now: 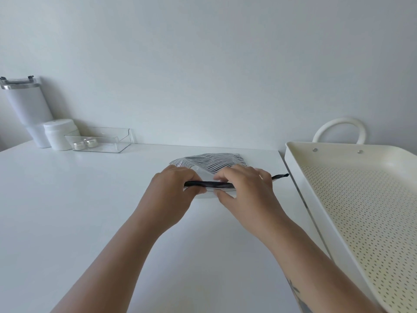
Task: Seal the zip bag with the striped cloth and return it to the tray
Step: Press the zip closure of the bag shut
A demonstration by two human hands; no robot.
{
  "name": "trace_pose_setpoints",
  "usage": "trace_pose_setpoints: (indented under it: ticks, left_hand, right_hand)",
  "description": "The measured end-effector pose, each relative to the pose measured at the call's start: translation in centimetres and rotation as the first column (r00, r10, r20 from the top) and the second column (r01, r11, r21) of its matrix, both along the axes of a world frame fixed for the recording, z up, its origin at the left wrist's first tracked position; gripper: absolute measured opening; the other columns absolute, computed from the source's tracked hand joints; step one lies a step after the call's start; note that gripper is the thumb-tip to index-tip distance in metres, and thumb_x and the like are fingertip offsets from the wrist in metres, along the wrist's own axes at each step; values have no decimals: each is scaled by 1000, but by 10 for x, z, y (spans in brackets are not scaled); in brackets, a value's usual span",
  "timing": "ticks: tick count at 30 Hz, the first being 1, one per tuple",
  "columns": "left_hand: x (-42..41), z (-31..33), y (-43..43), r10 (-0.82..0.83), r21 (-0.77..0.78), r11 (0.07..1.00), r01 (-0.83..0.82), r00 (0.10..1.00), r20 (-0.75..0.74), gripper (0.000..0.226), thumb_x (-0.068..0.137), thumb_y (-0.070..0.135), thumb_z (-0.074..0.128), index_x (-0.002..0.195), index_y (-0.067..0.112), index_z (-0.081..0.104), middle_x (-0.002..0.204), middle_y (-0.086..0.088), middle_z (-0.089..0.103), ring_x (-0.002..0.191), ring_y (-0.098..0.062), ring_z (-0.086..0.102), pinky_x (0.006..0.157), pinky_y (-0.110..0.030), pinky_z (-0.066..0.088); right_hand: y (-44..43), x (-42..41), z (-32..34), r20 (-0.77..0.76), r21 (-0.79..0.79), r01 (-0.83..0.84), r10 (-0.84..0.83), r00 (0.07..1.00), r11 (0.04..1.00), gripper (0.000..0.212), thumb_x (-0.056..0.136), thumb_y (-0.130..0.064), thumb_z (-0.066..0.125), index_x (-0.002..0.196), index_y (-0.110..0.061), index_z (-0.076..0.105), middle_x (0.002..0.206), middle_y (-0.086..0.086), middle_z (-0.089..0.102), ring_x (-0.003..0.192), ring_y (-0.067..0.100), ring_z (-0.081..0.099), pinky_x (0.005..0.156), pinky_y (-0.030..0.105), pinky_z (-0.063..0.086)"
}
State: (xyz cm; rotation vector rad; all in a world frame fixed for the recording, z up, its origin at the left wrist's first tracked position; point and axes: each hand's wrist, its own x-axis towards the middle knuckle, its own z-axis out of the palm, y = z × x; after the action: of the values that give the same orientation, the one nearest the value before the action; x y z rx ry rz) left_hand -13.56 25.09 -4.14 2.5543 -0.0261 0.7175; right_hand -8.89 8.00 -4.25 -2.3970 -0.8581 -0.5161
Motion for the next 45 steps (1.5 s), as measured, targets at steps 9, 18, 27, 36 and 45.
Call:
trace_pose_setpoints:
  ticks: [9, 18, 27, 36, 45]
  left_hand:
    - [-5, 5, 4, -56, -142, 988, 53, 998, -16, 8, 81, 30, 73, 84, 36, 67, 83, 28, 64, 96, 11, 49, 73, -13, 38]
    - [-4, 6, -1, -53, -113, 992, 56, 998, 33, 9, 85, 27, 69, 76, 27, 67, 84, 21, 62, 88, 8, 50, 70, -7, 37]
    - [-11, 14, 0, -77, -191, 978, 85, 996, 46, 11, 80, 27, 75, 76, 36, 69, 87, 35, 66, 89, 23, 52, 71, 5, 32]
    - [-10, 13, 3, -48, -182, 982, 47, 999, -2, 17, 84, 33, 70, 71, 42, 64, 86, 36, 62, 89, 12, 51, 66, -2, 34]
    - [-9, 10, 4, -105, -326, 941, 94, 994, -17, 9, 78, 37, 76, 79, 32, 68, 80, 23, 72, 78, 6, 63, 68, -2, 39]
  right_hand:
    - [-2, 4, -1, -13, 30, 23, -22, 1000, 999, 9, 94, -23, 56, 88, -29, 59, 86, -15, 58, 88, 11, 47, 97, 34, 29]
    - [-2, 0, 3, -29, 88, -39, 42, 999, 995, 5, 90, -26, 61, 93, -31, 61, 94, -15, 62, 96, 11, 53, 97, 33, 28]
    - [-2, 2, 4, -17, 117, 1, 1, 1000, 993, 3, 92, -24, 59, 91, -25, 62, 90, -12, 63, 90, 16, 56, 92, 35, 34]
    - [-2, 0, 3, -65, 164, -57, 68, 996, 985, 8, 91, -26, 59, 97, -30, 60, 95, -15, 63, 93, 9, 55, 97, 35, 30]
    - [0, 5, 0, -153, 220, -23, 58, 986, 975, 17, 93, -22, 58, 79, -29, 53, 70, -19, 48, 74, 10, 45, 78, 32, 33]
